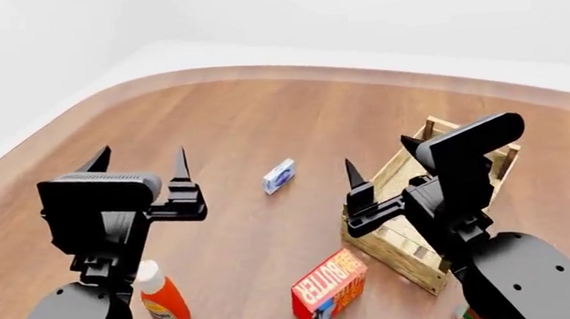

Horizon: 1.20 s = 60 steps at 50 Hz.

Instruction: Pick up the ketchup, and put it in the wooden tray.

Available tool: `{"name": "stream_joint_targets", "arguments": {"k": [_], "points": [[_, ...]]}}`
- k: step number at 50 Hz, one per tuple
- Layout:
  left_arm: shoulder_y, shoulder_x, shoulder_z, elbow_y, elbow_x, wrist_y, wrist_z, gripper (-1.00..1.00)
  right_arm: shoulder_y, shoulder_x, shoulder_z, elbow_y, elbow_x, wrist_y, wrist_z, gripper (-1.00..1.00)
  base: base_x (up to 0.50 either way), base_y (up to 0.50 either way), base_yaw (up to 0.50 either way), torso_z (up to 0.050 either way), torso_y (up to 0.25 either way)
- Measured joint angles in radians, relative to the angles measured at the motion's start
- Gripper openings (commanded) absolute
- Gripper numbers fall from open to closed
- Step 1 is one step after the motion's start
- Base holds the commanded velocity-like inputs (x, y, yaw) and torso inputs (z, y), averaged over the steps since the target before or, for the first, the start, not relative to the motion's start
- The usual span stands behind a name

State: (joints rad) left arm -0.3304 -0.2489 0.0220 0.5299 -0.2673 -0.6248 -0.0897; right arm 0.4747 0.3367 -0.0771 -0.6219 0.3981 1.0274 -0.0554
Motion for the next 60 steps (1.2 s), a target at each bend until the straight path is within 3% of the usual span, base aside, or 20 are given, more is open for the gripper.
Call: {"name": "stream_joint_targets", "arguments": {"k": [10, 24, 38, 60], "points": [[-0.016, -0.003, -0.009, -0.006, -0.006, 0.000, -0.009, 1.00, 0.008, -0.003, -0.007, 0.015, 0.001, 0.001, 0.004, 1.00, 0.16, -0.46, 0.00, 0.000, 0.000], [-0.036, -0.018, -0.028, -0.016, -0.011, 0.001, -0.020, 1.00, 0.021, 0.000, -0.026, 0.029, -0.003, 0.001, 0.008, 1.00, 0.02, 0.01, 0.00, 0.000, 0.000], [-0.044, -0.032, -0.041, -0.019, -0.014, 0.001, -0.028, 1.00, 0.029, 0.001, -0.040, 0.033, 0.005, 0.002, 0.008, 1.00, 0.37, 0.15, 0.00, 0.000, 0.001], [-0.023, -0.062, -0.063, -0.004, -0.016, 0.032, -0.031, 1.00, 0.033, -0.001, -0.048, 0.036, 0.008, 0.006, 0.024, 1.00, 0.00, 0.00, 0.00, 0.000, 0.000]]}}
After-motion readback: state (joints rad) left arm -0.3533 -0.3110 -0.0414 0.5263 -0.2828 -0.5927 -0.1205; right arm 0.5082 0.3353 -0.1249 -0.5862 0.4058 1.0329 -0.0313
